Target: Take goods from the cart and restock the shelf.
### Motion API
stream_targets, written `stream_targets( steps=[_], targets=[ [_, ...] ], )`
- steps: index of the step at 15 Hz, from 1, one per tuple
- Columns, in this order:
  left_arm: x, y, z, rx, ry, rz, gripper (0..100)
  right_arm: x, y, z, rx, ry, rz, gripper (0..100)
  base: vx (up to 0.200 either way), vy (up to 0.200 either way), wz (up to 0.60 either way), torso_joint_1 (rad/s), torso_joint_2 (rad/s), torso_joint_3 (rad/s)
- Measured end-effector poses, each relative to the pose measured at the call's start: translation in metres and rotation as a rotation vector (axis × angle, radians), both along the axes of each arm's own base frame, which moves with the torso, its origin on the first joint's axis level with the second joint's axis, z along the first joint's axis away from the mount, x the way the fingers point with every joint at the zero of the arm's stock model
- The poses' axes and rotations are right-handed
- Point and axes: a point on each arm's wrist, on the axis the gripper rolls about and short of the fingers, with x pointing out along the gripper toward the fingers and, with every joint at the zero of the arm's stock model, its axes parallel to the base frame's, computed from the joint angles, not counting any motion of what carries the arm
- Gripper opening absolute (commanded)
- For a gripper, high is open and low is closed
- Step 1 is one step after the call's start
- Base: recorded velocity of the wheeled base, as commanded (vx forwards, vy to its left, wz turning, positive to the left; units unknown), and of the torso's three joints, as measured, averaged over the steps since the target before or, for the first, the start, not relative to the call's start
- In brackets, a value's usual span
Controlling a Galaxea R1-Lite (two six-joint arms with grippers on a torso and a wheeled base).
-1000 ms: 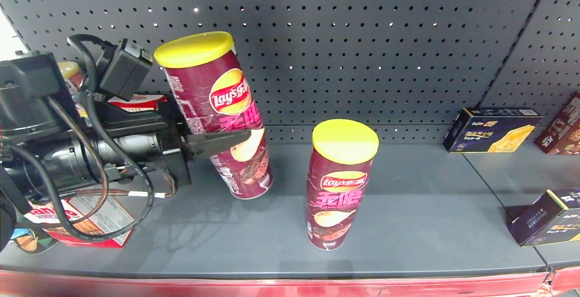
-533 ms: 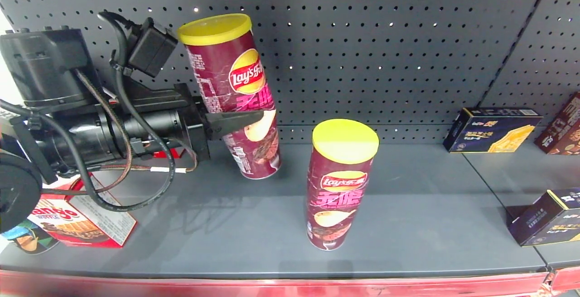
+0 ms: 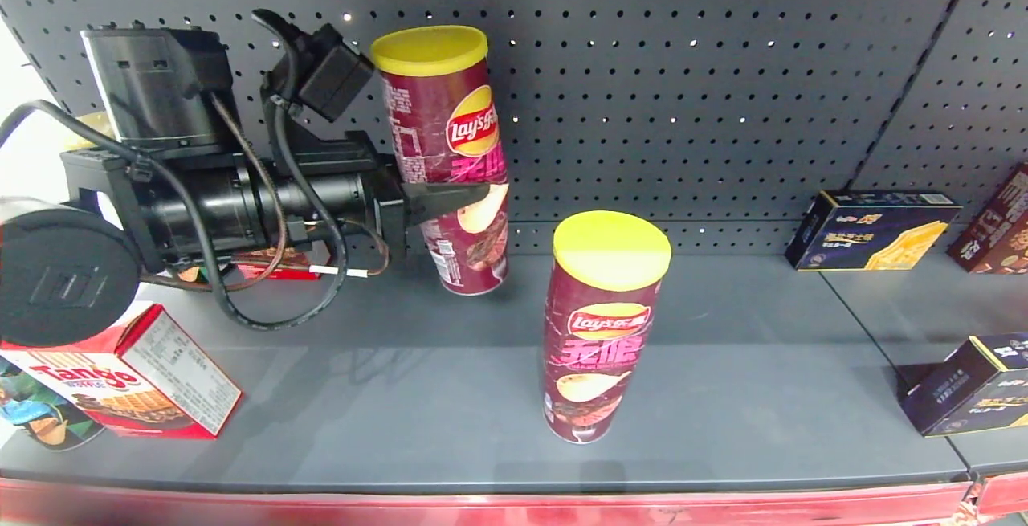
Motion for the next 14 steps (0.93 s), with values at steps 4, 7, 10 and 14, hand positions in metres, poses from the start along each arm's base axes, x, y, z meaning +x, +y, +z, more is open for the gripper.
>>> stream_targets(
  steps=[4,7,10,14],
  targets=[
    [0.012,-0.009,-0.011,0.021,0.049,-0.016,0,0.000,0.000,0.000,0.000,0.001,0.000,100,0.000,0.000,0.00,0.000,0.00,0.000],
    [0.017,-0.015,-0.012,0.039,0.095,-0.029,0,0.000,0.000,0.000,0.000,0.000,0.000,100,0.000,0.000,0.00,0.000,0.00,0.000],
    [0.025,-0.022,-0.009,0.036,0.084,-0.041,0,0.000,0.000,0.000,0.000,0.001,0.000,100,0.000,0.000,0.00,0.000,0.00,0.000],
    [0.030,-0.035,-0.018,0.044,0.095,-0.068,0,0.000,0.000,0.000,0.000,0.001,0.000,100,0.000,0.000,0.00,0.000,0.00,0.000]
  ],
)
